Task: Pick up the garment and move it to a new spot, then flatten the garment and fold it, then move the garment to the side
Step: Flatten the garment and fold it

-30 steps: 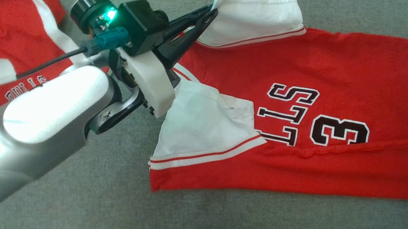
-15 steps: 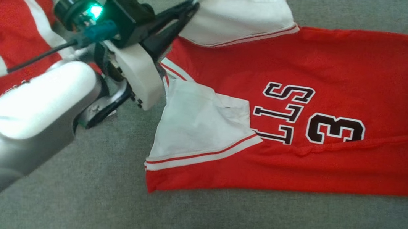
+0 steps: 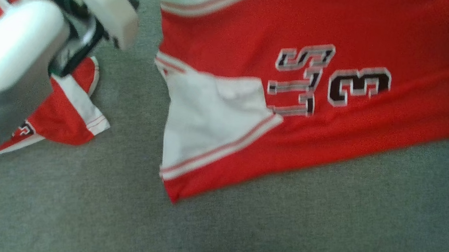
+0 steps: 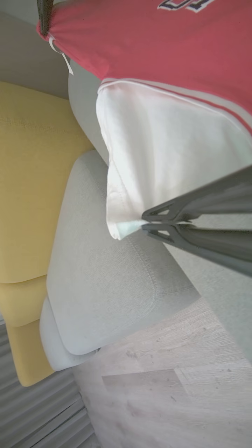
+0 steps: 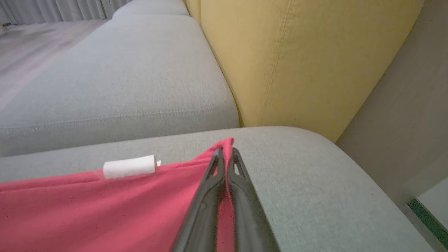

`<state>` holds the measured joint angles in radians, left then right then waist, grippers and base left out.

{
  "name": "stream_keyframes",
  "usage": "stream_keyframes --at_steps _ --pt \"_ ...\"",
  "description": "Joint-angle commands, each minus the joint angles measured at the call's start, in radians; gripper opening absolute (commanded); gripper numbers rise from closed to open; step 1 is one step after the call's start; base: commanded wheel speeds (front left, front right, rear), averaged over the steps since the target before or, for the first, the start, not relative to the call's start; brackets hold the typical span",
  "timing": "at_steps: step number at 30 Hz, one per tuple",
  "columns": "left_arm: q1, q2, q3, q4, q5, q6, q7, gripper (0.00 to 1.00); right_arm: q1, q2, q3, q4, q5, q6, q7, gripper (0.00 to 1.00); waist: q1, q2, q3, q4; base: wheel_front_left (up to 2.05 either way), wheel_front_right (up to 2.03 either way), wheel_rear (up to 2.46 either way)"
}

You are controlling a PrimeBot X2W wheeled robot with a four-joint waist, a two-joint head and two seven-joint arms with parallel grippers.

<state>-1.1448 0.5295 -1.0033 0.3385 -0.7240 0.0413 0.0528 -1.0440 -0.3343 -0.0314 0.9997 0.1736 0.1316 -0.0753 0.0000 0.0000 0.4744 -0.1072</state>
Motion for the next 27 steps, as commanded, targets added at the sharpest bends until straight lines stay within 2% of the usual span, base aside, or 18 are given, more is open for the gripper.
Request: stream_keyframes --at_steps 1,8,15,21,27 --pt "-0.084 0.017 0.058 0.019 0.019 -0.007 -0.023 0.00 -0.039 -0.007 0.019 -0.038 0.023 -0.001 -0.016 0.00 0.0000 0.0000 0.012 -0.011 0.00 0.00 0.00" --pt "-0.212 -0.057 0.079 0.199 0.055 -0.043 -0.138 0.00 -0.109 -0.004 0.044 -0.046 0.080 -0.001 -0.061 0.00 0.0000 0.0000 0.037 -0.024 0.00 0.00 0.00" --pt "-0.228 -0.121 0.050 0.330 0.070 -0.093 -0.214 0.00 -0.099 -0.001 0.087 -0.029 0.134 -0.001 -0.092 0.00 0.0000 0.0000 0.028 -0.013 0.00 0.00 0.00" --pt "-0.175 -0.137 0.013 0.378 0.061 -0.130 -0.236 0.00 -0.024 -0.035 0.147 -0.027 0.204 -0.001 -0.099 0.00 0.0000 0.0000 -0.005 0.003 0.00 0.00 0.00" --pt "-0.096 -0.112 -0.014 0.341 0.042 -0.147 -0.244 0.00 0.061 -0.071 0.235 -0.071 0.294 -0.001 -0.071 0.00 0.0000 0.0000 -0.052 0.008 0.00 0.00 0.00"
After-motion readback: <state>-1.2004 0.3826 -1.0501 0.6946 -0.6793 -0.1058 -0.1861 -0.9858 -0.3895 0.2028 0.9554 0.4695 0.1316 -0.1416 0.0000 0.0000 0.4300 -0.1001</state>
